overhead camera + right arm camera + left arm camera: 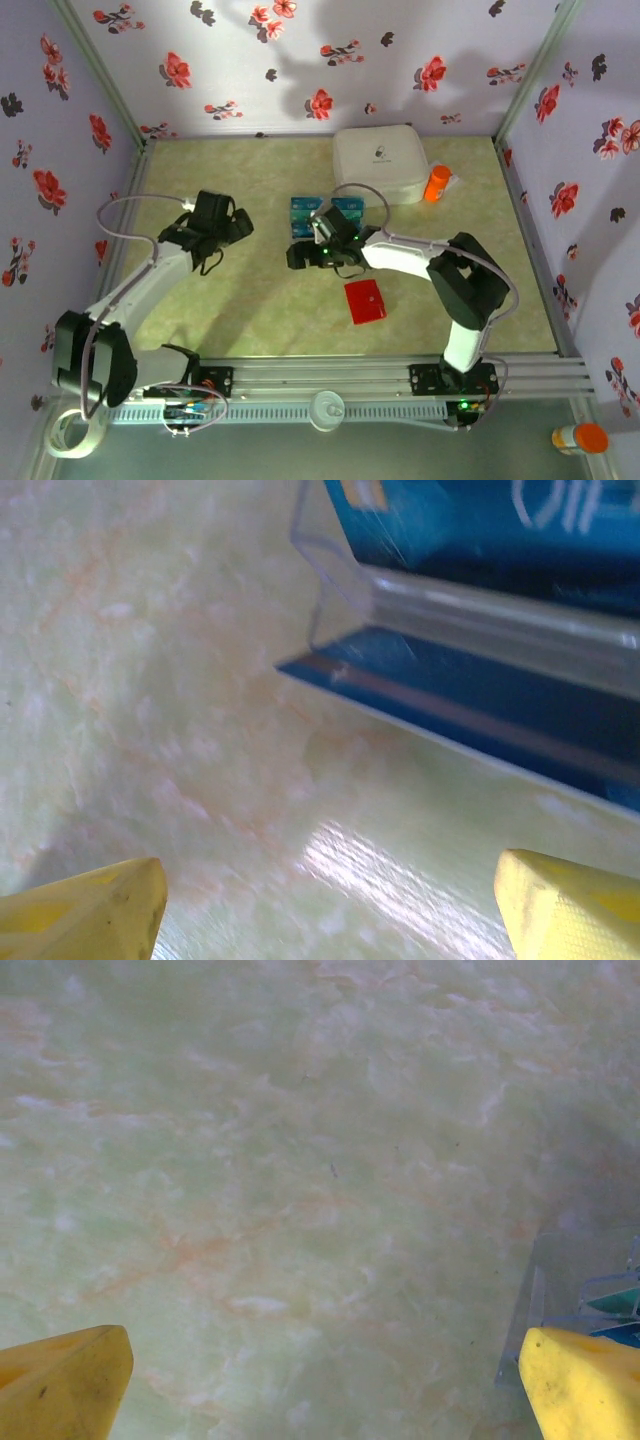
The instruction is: Put the credit cards into the card holder
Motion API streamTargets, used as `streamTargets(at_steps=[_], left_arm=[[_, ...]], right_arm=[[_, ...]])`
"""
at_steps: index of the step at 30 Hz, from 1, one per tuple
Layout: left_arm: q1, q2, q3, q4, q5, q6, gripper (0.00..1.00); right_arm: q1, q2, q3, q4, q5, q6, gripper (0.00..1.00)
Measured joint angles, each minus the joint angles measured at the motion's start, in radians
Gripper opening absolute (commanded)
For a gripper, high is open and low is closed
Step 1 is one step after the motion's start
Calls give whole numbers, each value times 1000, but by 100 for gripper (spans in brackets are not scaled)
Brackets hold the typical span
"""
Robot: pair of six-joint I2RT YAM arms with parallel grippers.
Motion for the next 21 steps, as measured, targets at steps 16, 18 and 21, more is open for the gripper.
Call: streamTargets(at_steps=[16, 18, 21], left_arm=[[18, -126, -104, -11, 17, -41, 100], [19, -126, -110, -11, 20, -42, 100], [19, -126, -113, -13, 27, -42, 100]], right_arm=[[-71, 85, 139, -40, -8, -3, 86], [-72, 81, 139, -47, -13, -3, 87], [-72, 53, 133, -56, -25, -3, 87]])
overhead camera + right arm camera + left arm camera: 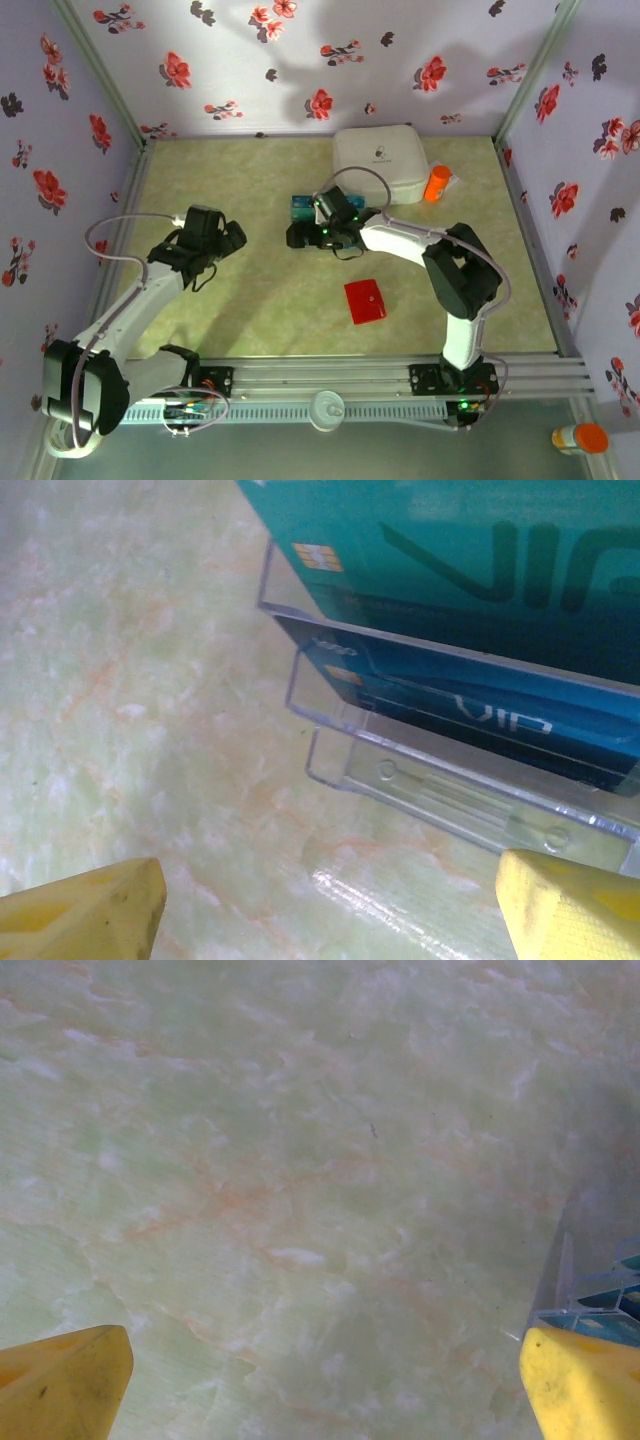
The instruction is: Put the credit cards into the card holder
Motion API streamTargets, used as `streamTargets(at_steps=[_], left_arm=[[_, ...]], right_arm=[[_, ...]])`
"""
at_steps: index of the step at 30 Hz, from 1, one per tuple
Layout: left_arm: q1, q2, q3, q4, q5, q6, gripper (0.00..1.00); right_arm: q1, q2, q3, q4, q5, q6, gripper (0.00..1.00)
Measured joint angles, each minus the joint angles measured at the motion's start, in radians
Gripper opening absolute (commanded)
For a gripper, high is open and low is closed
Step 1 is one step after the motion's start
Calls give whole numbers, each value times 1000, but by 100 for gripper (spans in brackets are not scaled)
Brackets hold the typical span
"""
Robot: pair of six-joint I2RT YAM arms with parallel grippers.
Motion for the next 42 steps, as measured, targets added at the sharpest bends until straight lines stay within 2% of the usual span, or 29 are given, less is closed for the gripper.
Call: streamTargets(at_steps=[5, 8, 12, 15, 19, 31, 42], left_arm=[[0, -14, -2, 1, 19, 0, 100], [0, -39, -17, 13, 38, -8, 100], [0, -47, -43, 25, 61, -38, 100], [-3, -48, -67, 42, 79, -52, 100], [-8, -48, -90, 62, 98, -56, 100], [-11, -13, -106, 90, 126, -56, 100], [-23, 23, -113, 124, 139, -56, 100]], right_arm=[[0, -145, -61, -14, -12, -1, 91], [0, -258, -107, -36, 18, -11, 99], [-1, -399, -201, -61, 103, -18, 99], [-5, -425, -243, -87, 138, -26, 95], [-6, -356, -251, -92, 139, -29, 91], [-6, -53, -205, 40, 78, 29, 88], [-14, 64, -75, 72, 71, 46, 88]])
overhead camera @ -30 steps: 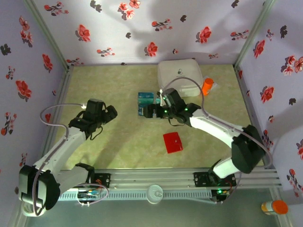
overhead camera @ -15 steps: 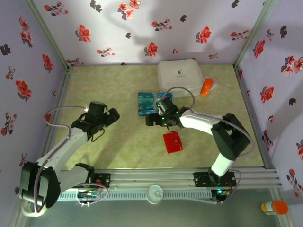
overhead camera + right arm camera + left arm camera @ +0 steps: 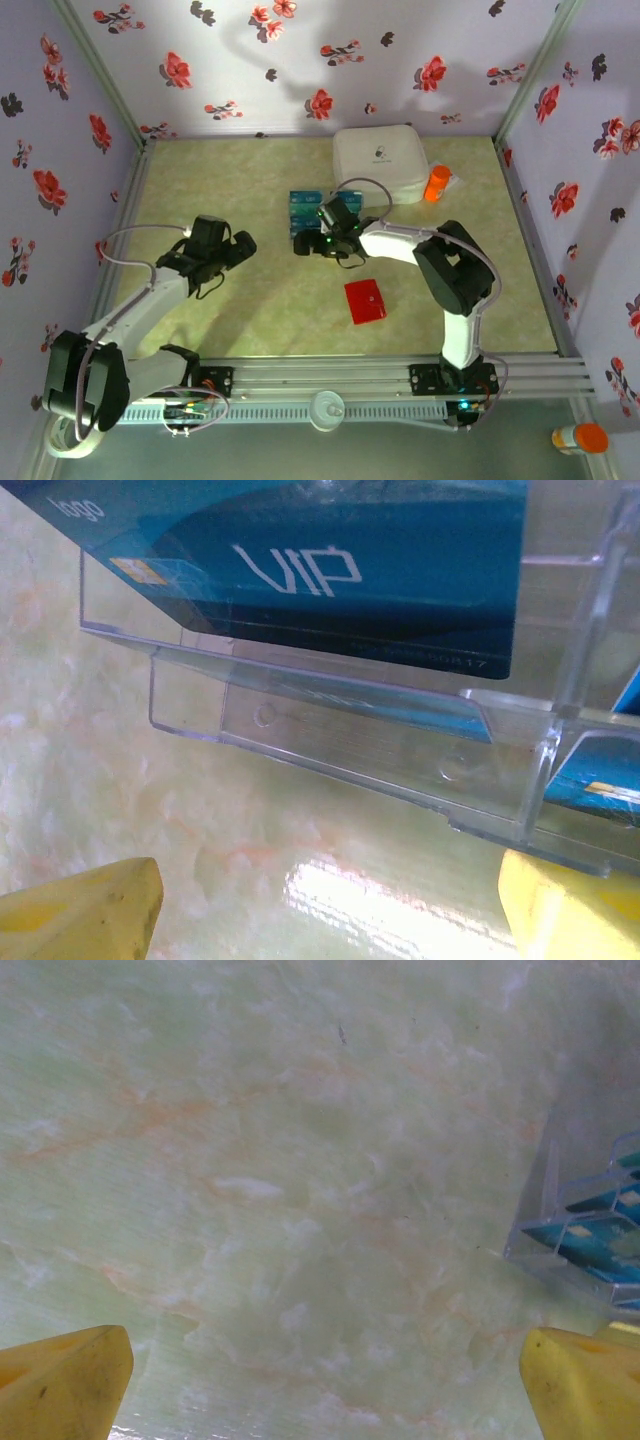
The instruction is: Put the credit cards into the card holder
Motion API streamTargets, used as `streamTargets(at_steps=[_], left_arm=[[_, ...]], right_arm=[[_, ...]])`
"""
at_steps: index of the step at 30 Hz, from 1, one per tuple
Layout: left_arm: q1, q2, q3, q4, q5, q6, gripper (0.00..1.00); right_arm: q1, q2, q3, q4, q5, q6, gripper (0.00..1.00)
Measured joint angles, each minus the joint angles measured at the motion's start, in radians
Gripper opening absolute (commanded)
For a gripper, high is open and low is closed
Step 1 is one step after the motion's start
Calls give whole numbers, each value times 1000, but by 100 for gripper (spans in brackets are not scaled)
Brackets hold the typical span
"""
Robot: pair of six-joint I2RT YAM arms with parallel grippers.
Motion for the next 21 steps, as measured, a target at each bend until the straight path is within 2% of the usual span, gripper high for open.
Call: streamTargets(at_steps=[12, 14, 21], left_arm=[[-16, 14, -6, 17, 10, -16, 100], [-22, 14, -8, 17, 10, -19, 100], [-71, -15, -12, 10, 13, -31, 100]], right_arm=[[-31, -8, -7, 16, -54, 0, 86], [-31, -63, -56, 15, -65, 2, 86], [-31, -419, -293, 5, -43, 32, 85]])
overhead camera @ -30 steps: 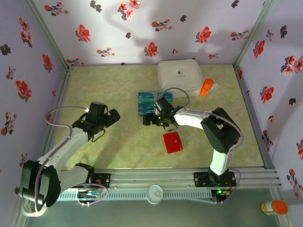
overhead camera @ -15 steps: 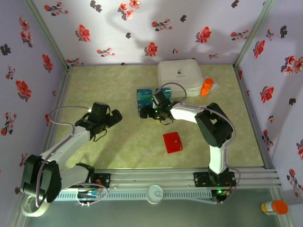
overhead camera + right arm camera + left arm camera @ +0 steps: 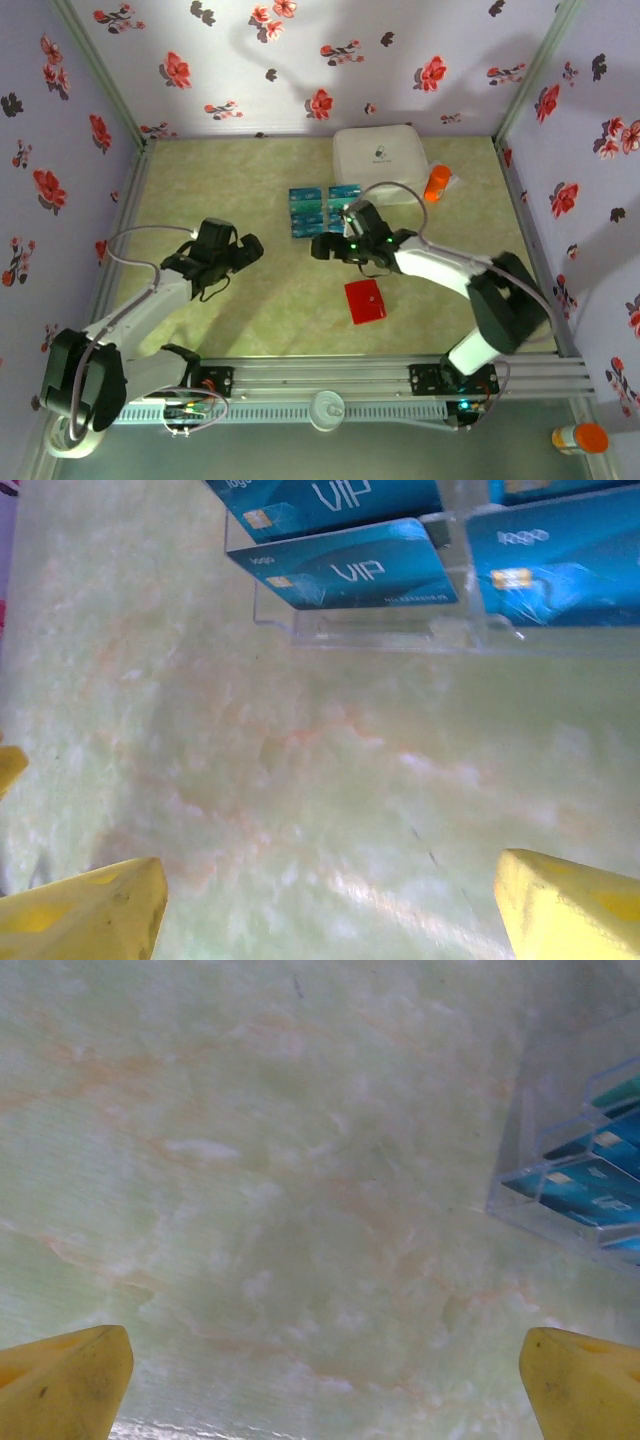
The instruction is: Put the credit cards into the card holder
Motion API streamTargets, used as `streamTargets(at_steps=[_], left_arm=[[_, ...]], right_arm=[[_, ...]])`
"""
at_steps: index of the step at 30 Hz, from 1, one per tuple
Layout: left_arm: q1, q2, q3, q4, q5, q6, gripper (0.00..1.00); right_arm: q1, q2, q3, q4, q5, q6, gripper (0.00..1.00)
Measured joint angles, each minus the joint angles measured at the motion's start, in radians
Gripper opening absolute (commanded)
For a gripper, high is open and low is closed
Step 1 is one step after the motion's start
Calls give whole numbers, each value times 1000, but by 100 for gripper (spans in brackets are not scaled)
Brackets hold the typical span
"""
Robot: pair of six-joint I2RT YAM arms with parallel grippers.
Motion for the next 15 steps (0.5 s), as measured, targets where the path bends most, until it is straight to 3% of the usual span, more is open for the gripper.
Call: streamTargets(at_steps=[7, 15], left_arm=[[-76, -68, -27, 1, 18, -59, 100], [-145, -105, -93, 15, 24, -130, 100]], right_arm=[[-2, -345, -280, -117, 108, 80, 81], [-28, -757, -549, -259, 149, 232, 59]])
